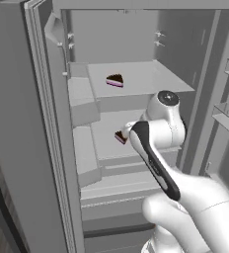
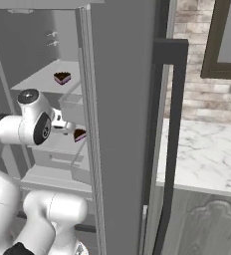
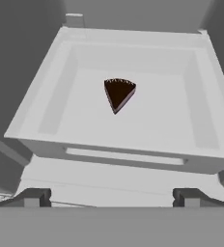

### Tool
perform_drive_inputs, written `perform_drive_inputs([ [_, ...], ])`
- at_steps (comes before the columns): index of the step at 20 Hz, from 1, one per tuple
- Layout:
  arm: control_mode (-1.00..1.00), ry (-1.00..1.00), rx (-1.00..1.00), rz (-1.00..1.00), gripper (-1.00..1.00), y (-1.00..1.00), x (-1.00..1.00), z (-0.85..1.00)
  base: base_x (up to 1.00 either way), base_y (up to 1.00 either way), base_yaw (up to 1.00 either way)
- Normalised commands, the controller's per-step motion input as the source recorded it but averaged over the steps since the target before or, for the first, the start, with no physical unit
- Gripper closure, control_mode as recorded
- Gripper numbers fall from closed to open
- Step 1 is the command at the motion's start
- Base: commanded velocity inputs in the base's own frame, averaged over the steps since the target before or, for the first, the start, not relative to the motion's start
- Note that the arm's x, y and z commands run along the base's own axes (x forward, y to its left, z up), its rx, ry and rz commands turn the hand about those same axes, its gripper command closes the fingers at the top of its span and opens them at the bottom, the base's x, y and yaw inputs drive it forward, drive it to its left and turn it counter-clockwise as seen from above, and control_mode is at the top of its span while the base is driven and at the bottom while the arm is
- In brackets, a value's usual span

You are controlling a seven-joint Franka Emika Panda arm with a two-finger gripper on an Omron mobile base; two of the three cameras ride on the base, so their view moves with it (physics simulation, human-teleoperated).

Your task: Take the cakes from the fridge and place them on the empty tray on the dining counter.

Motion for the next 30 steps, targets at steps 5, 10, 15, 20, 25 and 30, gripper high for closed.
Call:
perform_drive_inputs([
  [5, -1.0, 0.0, 0.0, 0.0, -1.0, -0.04, 0.39, -0.46, 0.0, 0.0, 0.0],
  [10, -1.0, 0.0, 0.0, 0.0, -1.0, 0.0, 0.5, -0.42, 0.0, 0.0, 0.0],
  [15, -1.0, 0.0, 0.0, 0.0, -1.0, 0.0, 0.59, -0.25, 0.0, 0.0, 0.0],
  [20, -1.0, 0.0, 0.0, 0.0, -1.0, 0.05, 0.56, -0.24, 0.0, 0.0, 0.0],
  [25, -1.0, 0.0, 0.0, 0.0, -1.0, 0.28, 0.54, -0.26, 0.0, 0.0, 0.0],
  [30, -1.0, 0.02, 0.0, 0.0, -1.0, 0.09, 0.53, -0.37, 0.0, 0.0, 0.0],
])
